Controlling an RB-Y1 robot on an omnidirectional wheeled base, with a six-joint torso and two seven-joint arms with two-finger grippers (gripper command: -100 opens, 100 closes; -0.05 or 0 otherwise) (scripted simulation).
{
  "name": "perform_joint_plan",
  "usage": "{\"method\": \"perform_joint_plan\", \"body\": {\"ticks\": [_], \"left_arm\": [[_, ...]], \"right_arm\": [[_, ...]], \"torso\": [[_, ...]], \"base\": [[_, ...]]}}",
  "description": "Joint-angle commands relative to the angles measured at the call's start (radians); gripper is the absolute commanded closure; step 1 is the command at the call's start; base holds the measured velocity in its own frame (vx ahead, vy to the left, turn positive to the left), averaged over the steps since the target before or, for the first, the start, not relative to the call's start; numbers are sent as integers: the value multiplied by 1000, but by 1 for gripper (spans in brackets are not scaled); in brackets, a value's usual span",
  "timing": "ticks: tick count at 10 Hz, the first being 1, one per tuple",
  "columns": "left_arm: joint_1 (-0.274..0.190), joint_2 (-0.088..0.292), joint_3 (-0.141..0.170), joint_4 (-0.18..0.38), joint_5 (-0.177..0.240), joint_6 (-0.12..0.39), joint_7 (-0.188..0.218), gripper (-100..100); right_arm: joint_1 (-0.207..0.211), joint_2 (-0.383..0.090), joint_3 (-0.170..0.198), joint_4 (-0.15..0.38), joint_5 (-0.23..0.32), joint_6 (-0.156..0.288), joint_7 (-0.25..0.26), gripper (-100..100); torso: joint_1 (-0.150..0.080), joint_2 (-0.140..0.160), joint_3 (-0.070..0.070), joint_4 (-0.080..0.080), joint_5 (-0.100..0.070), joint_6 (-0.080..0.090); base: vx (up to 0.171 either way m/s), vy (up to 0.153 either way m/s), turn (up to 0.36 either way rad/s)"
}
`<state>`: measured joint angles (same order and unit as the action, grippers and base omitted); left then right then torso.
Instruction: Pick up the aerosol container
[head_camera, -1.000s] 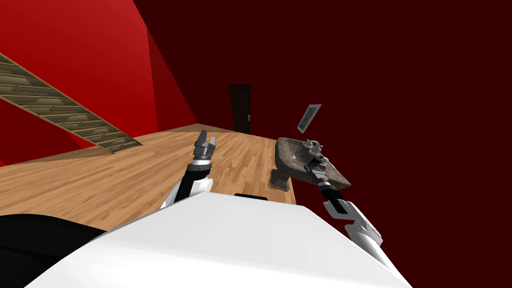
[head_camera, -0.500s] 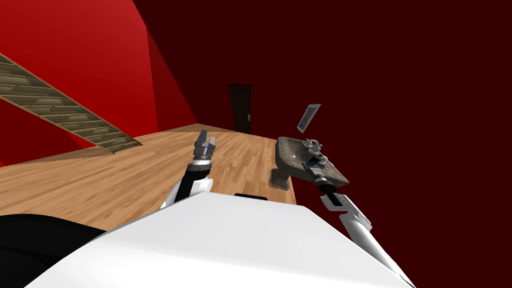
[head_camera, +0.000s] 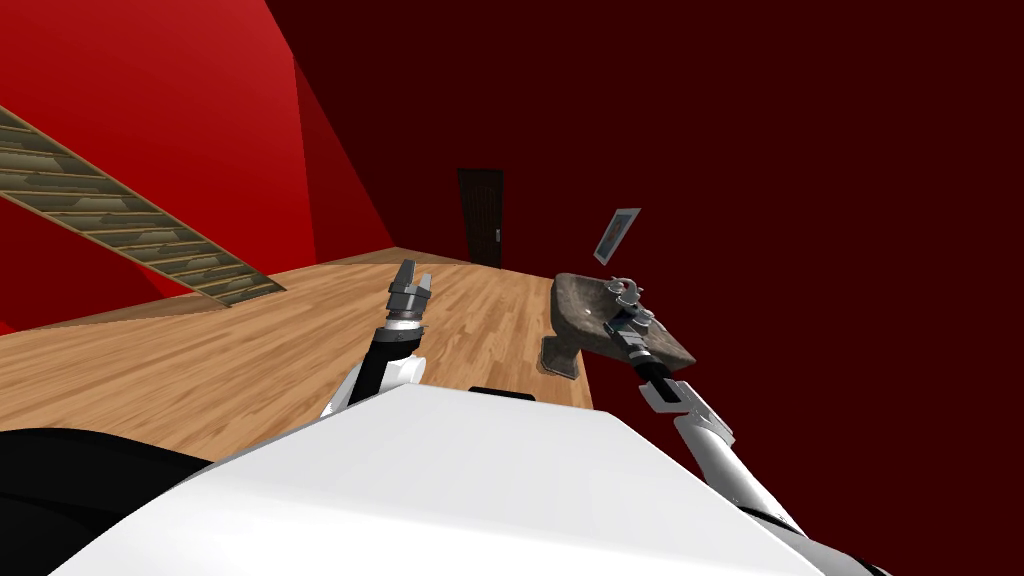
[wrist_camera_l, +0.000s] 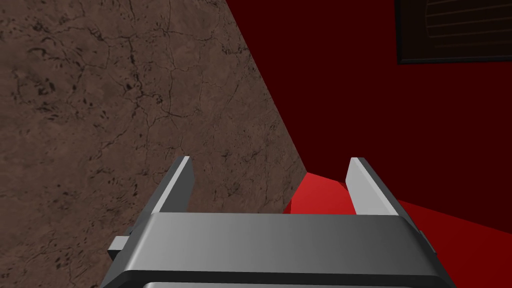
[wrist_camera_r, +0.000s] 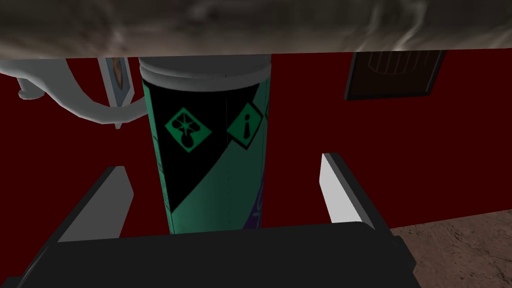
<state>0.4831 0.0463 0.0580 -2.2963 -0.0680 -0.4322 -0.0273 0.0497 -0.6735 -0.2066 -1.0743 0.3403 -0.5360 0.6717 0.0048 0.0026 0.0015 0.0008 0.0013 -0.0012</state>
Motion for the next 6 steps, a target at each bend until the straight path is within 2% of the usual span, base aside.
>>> {"method": "perform_joint_plan", "body": {"ticks": [1, 2, 4, 5, 6], "left_arm": [[0, 0, 0, 0, 0, 0, 0, 0], [0, 0, 0, 0, 0, 0, 0, 0], [0, 0, 0, 0, 0, 0, 0, 0], [0, 0, 0, 0, 0, 0, 0, 0], [0, 0, 0, 0, 0, 0, 0, 0]], "right_arm": [[-50, -15, 17, 50, -13, -24, 13, -100], [-72, -15, 17, 79, -13, -24, 13, -100], [-72, -15, 17, 119, -13, -24, 13, -100], [-119, -46, 53, 150, -42, -53, 33, -100], [-145, -46, 53, 181, -42, -53, 33, -100]], "torso": [[0, 0, 0, 0, 0, 0], [1, 1, 0, 0, 0, 0], [-1, 0, 0, 0, 0, 0], [-1, -1, -1, 0, 0, 0], [0, 0, 0, 0, 0, 0]], "base": [[-49, 38, -7], [-31, 24, 0], [-8, 2, 0], [-37, 15, -16], [-57, 39, -7]]}}
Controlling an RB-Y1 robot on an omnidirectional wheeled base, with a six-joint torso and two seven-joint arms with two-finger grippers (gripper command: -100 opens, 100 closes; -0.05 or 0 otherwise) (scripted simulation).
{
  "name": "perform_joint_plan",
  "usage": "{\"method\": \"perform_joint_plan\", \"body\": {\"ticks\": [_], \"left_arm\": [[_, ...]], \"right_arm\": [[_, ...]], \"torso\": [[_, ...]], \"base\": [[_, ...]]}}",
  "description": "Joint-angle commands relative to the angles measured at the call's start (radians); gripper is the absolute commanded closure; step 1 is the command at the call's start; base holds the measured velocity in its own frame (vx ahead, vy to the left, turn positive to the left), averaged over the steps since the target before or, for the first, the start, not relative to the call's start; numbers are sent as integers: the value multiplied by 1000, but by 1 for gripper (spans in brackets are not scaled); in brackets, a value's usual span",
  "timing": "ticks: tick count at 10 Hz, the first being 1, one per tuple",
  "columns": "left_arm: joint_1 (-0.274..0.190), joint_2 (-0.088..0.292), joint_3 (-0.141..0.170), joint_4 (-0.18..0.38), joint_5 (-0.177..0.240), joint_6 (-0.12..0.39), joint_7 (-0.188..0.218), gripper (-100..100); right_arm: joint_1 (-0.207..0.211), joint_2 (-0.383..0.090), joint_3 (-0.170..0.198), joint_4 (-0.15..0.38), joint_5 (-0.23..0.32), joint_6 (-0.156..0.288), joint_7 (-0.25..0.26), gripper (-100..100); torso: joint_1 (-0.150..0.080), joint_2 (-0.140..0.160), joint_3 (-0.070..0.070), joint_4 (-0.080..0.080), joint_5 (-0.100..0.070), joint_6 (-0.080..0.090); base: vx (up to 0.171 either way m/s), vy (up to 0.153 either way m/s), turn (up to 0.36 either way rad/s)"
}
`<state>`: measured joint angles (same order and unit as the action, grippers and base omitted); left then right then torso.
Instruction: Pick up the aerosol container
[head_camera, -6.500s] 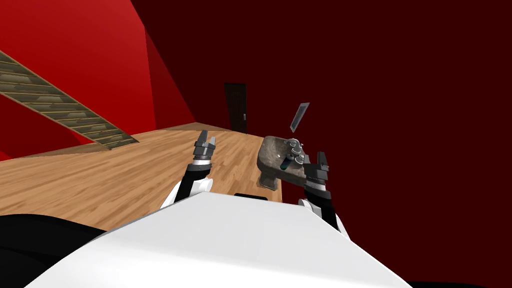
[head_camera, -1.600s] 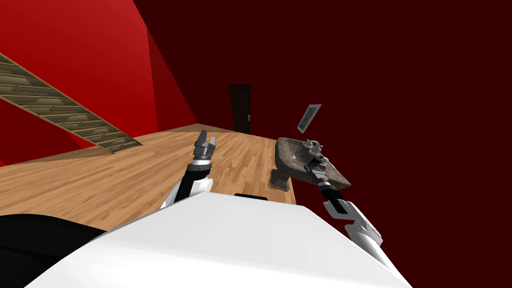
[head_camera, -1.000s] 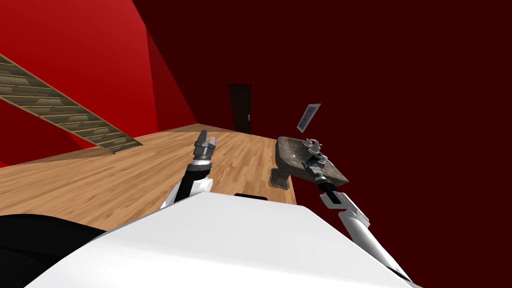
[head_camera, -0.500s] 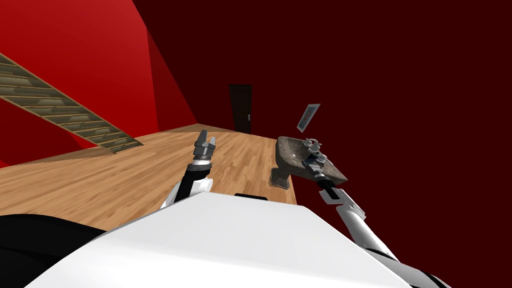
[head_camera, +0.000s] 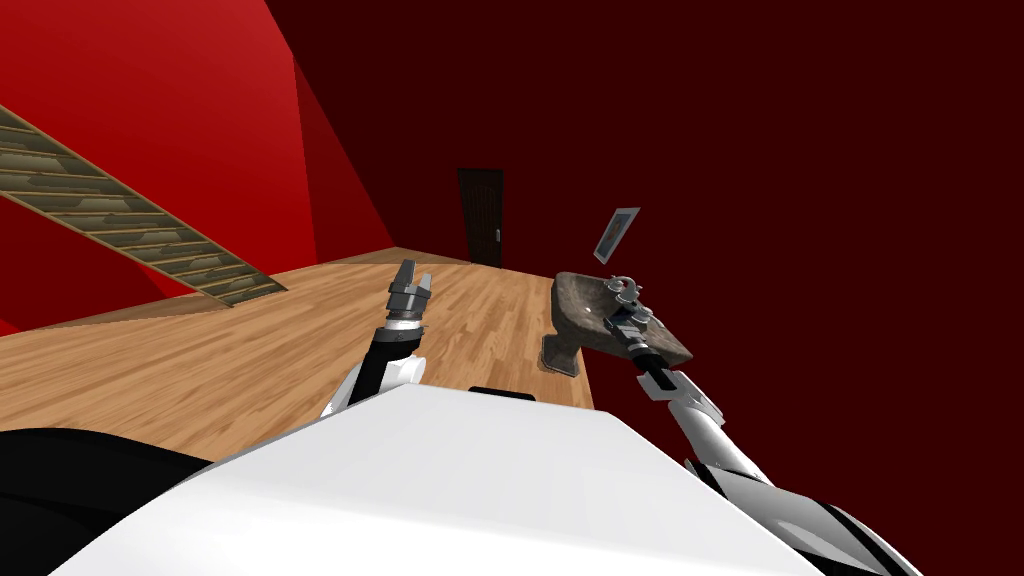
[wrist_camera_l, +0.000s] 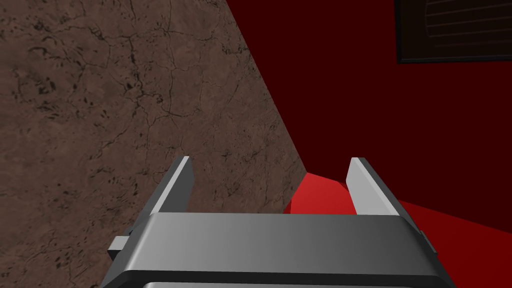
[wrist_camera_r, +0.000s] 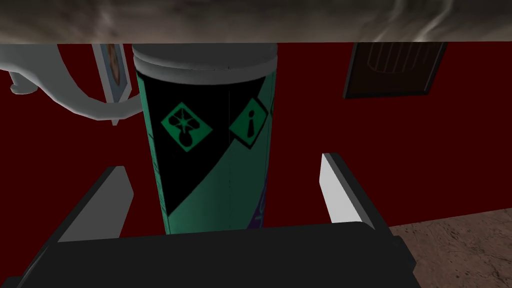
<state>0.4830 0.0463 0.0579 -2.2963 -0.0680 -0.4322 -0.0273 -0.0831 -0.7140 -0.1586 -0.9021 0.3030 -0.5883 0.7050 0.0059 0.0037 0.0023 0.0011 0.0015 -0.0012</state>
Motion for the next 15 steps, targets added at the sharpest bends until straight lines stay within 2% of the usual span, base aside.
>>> {"method": "perform_joint_plan", "body": {"ticks": [1, 2, 3, 5, 6, 7, 8, 9, 10, 11, 12, 13, 15], "left_arm": [[0, 0, 0, 0, 0, 0, 0, 0], [0, 0, 0, 0, 0, 0, 0, 0], [0, 0, 0, 0, 0, 0, 0, 0], [0, 0, 0, 0, 0, 0, 0, 0], [0, 0, 0, 0, 0, 0, 0, 0], [0, 0, 0, 0, 0, 0, 0, 0], [0, 0, 0, 0, 0, 0, 0, 0], [0, 0, 0, 0, 0, 0, 0, 0], [0, 0, 0, 0, 0, 0, 0, 0], [0, 0, 0, 0, 0, 0, 0, 0], [0, 0, 0, 0, 0, 0, 0, 0], [0, 0, 0, 0, 0, 0, 0, 0], [0, 0, 0, 0, 0, 0, 0, 0]], "right_arm": [[-28, -6, 5, 50, -4, 0, 0, -100], [-28, -6, 5, 65, -4, 0, 0, -100], [-73, -36, 41, 94, -33, -29, 21, -100], [-116, -36, 41, 139, -33, -29, 21, -100], [-116, -36, 41, 171, -33, -29, 21, -100], [-167, -67, 77, 216, -62, -58, 42, -100], [-205, -67, 77, 270, -62, -58, 42, -100], [-205, -67, 77, 299, -62, -58, 42, -100], [-248, -98, 113, 328, -90, -87, 62, -100], [-270, -98, 113, 347, -90, -87, 62, -100], [-294, -98, 113, 388, -90, -87, 62, -100], [-294, -98, 113, 417, -90, -87, 62, -100], [-289, -94, 111, 403, -91, -80, 66, -100]], "torso": [[0, 0, 0, 0, 0, 0], [-1, 0, 0, 0, 0, 0], [-2, -1, -1, 0, 0, 0], [0, 1, 0, 0, 0, 0], [-1, -1, 0, 0, 0, 0], [-2, -2, -1, -1, -1, 0], [-1, -1, 0, 0, 0, 0], [0, 0, 0, 0, 0, 0], [-1, -1, 0, 0, 0, 0], [0, 1, 1, 0, 0, 0], [0, 1, 1, 0, 0, 0], [-1, -1, 0, 0, 0, 0], [-3, -3, -2, -1, -1, 0]], "base": [[-36, 23, 1], [-11, 5, 2], [-51, 28, -14], [-45, 27, -5], [0, 0, 0], [-46, 28, -15], [-56, 33, -8], [-29, 15, 0], [-65, 33, -11], [-65, 34, -14], [-23, 15, 3], [0, 0, 0], [5, -2, -2]]}}
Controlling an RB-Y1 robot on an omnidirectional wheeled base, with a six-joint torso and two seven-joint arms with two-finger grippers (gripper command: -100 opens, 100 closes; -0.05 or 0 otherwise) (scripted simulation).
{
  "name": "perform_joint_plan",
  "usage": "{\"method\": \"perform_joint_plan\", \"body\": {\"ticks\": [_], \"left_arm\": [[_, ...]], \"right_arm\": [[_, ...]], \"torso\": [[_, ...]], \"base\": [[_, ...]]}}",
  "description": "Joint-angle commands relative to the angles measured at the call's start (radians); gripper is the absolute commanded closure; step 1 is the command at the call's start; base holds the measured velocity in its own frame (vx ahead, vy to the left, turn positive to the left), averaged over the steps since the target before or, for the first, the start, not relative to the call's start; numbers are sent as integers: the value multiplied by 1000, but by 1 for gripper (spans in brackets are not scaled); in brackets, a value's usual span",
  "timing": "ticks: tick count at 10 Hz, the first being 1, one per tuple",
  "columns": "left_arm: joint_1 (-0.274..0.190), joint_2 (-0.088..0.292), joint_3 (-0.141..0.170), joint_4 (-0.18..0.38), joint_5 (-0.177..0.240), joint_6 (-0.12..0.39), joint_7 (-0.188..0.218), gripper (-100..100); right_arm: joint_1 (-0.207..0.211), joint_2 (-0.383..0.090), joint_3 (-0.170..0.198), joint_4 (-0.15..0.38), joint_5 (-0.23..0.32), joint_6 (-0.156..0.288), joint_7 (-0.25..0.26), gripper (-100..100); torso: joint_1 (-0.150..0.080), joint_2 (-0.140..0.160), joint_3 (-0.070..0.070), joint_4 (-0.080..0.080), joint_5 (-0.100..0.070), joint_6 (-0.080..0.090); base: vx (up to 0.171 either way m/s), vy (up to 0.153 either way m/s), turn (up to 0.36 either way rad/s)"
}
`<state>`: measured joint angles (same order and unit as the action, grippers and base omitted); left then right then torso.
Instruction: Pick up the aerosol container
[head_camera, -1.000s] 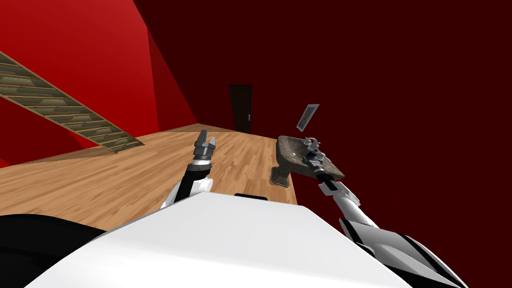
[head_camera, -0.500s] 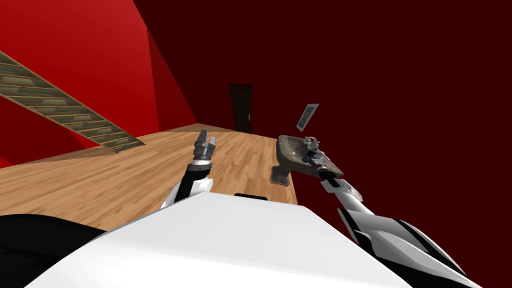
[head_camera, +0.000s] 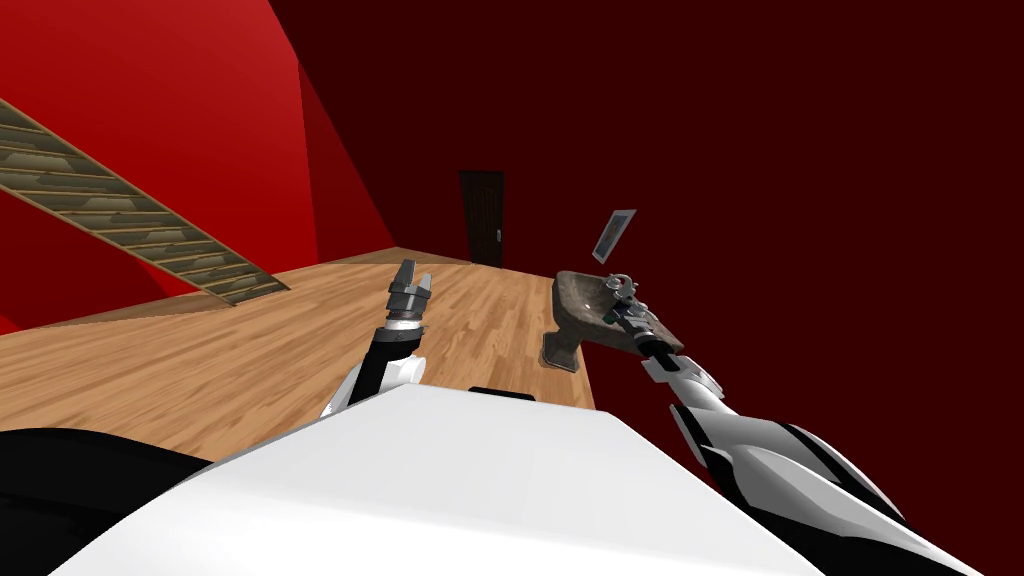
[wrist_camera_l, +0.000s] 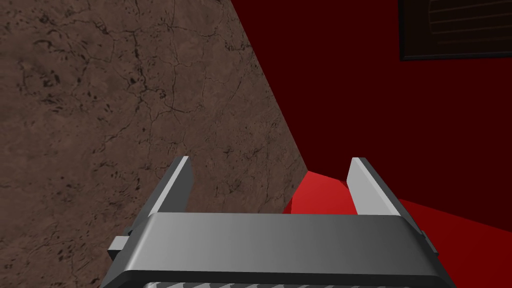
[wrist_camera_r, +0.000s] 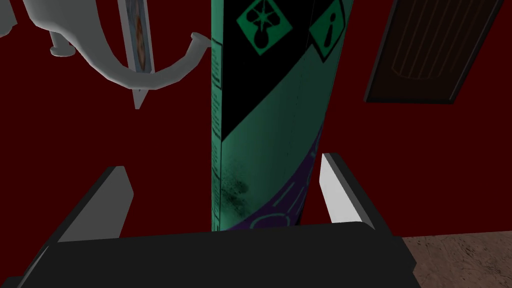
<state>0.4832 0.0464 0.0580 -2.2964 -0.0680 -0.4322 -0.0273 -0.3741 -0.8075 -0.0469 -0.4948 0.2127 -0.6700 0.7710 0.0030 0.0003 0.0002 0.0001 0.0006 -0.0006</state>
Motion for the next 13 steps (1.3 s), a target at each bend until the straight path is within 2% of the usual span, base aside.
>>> {"method": "perform_joint_plan", "body": {"ticks": [1, 5, 6, 7, 8, 9, 10, 11, 12, 13], "left_arm": [[0, 0, 0, 0, 0, 0, 0, 0], [0, 0, 0, 0, 0, 0, 0, 0], [0, 0, 0, 0, 0, 0, 0, 0], [0, 0, 0, 0, 0, 0, 0, 0], [0, 0, 0, 0, 0, 0, 0, 0], [0, 0, 0, 0, 0, 0, 0, 0], [0, 0, 0, 0, 0, 0, 0, 0], [0, 0, 0, 0, 0, 0, 0, 0], [0, 0, 0, 0, 0, 0, 0, 0], [0, 0, 0, 0, 0, 0, 0, 0]], "right_arm": [[0, 0, 0, 0, 0, 0, 0, 100], [1, 1, 0, 0, 0, 1, -1, 100], [1, 1, 0, 0, 0, 1, 0, 0], [51, 27, -35, -50, 29, 23, -24, 100], [52, 27, -35, -32, 29, 23, -24, 100], [86, 27, -35, -87, 29, 23, -24, 100], [125, 57, -71, -131, 57, 52, -45, 100], [141, 57, -71, -142, 57, 52, -45, 100], [173, 57, -71, -183, 57, 52, -45, 100], [175, 57, -71, -203, 57, 52, -45, 100]], "torso": [[0, 0, 0, 0, 0, 0], [0, 0, 0, 0, 1, 0], [1, 0, 1, 1, 1, 0], [1, 0, 1, 1, 1, 0], [-1, -2, -2, -2, -2, 0], [-4, -4, -4, -4, -4, 0], [-4, -4, -5, -6, -6, 0], [-6, -6, -7, -9, -9, 0], [-7, -7, -9, -11, -12, 0], [-7, -6, -10, -14, -15, 0]], "base": [[-1, 4, 16], [0, 0, -3], [0, 0, 0], [58, -28, 15], [75, -37, 11], [34, -21, -3], [57, -39, 5], [55, -39, 13], [26, -20, 8], [2, -3, -11]]}}
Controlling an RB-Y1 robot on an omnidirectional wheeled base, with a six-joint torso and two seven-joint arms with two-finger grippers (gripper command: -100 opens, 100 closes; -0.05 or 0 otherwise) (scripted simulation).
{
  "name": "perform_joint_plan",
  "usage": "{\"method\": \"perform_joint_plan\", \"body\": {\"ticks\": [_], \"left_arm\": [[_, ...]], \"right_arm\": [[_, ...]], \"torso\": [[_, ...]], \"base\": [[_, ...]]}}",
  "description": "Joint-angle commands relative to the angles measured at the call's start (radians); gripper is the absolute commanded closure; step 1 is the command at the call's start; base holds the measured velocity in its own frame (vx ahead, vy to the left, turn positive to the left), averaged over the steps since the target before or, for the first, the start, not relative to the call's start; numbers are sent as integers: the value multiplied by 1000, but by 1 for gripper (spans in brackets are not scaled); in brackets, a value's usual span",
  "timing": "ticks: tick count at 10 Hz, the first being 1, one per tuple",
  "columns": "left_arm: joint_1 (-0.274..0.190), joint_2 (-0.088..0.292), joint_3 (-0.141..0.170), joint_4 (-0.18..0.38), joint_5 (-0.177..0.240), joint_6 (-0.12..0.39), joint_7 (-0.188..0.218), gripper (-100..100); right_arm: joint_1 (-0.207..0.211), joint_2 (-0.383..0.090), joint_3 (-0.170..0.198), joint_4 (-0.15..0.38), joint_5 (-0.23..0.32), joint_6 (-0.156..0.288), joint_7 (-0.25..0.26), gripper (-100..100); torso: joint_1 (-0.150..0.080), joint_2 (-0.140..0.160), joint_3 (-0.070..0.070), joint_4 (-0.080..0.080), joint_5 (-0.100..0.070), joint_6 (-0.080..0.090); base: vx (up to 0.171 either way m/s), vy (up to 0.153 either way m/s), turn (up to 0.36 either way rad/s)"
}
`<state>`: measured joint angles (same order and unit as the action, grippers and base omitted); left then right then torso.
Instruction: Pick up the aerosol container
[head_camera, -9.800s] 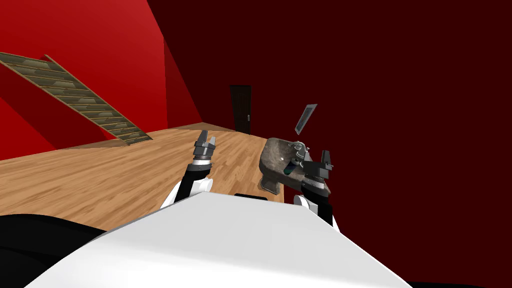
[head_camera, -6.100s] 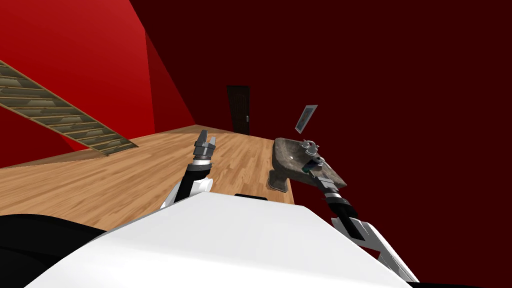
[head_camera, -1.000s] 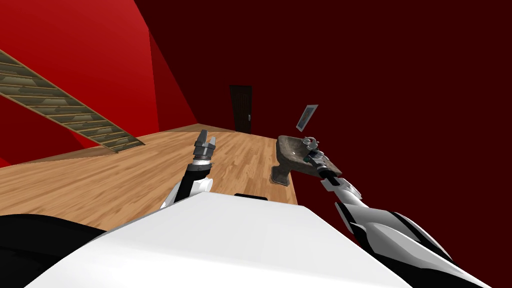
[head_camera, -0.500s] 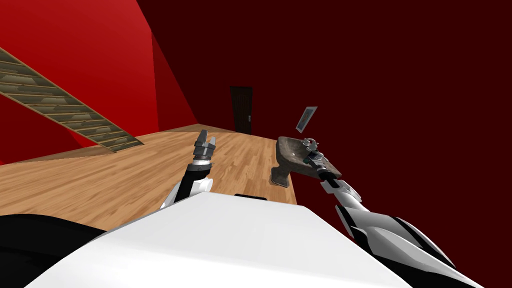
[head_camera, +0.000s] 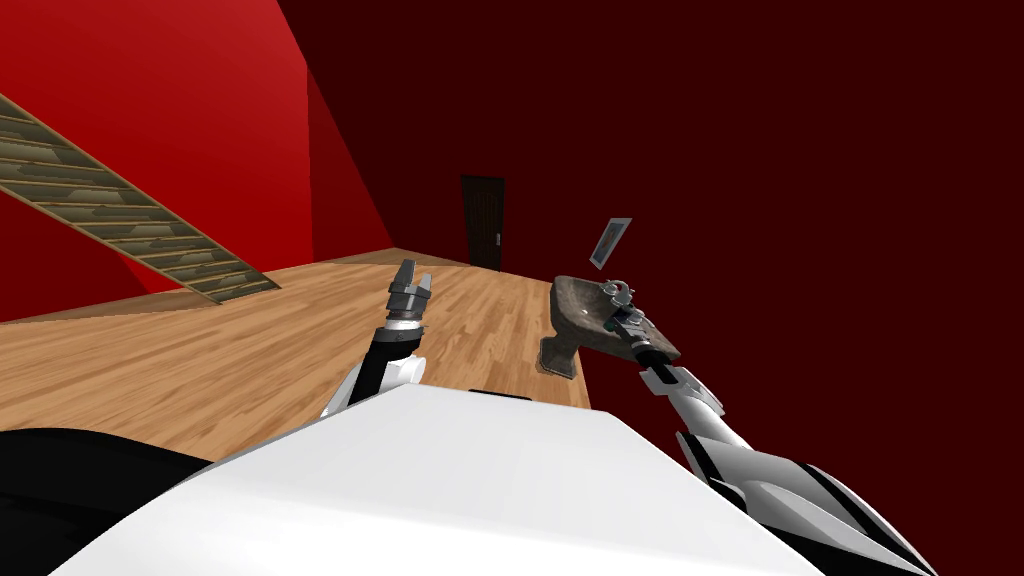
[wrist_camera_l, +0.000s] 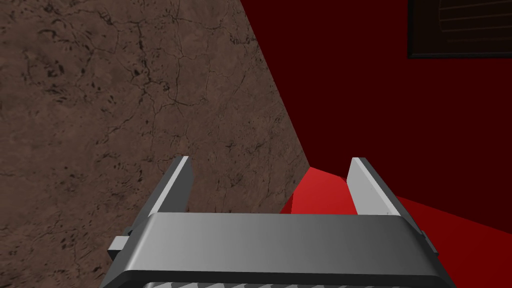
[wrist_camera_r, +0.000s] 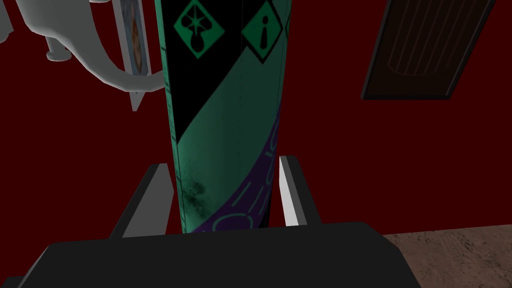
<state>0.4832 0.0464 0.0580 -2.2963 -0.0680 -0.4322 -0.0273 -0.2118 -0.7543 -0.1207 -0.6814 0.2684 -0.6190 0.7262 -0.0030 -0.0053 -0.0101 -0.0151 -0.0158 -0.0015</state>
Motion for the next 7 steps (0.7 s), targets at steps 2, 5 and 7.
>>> {"method": "perform_joint_plan", "body": {"ticks": [2, 5, 7], "left_arm": [[0, 0, 0, 0, 0, 0, 0, 0], [0, 0, 0, 0, 0, 0, 0, 0], [0, 0, 0, 0, 0, 0, 0, 0]], "right_arm": [[51, 35, -33, -62, 30, 30, -21, 100], [101, 35, -33, -156, 30, 30, -21, 100], [169, 65, -69, -213, 59, 59, -42, 100]], "torso": [[1, 0, 0, 0, 0, -1], [-3, -4, -4, -5, -5, 0], [-5, -5, -6, -7, -7, 0]], "base": [[16, -7, 8], [34, -18, 1], [49, -30, 17]]}}
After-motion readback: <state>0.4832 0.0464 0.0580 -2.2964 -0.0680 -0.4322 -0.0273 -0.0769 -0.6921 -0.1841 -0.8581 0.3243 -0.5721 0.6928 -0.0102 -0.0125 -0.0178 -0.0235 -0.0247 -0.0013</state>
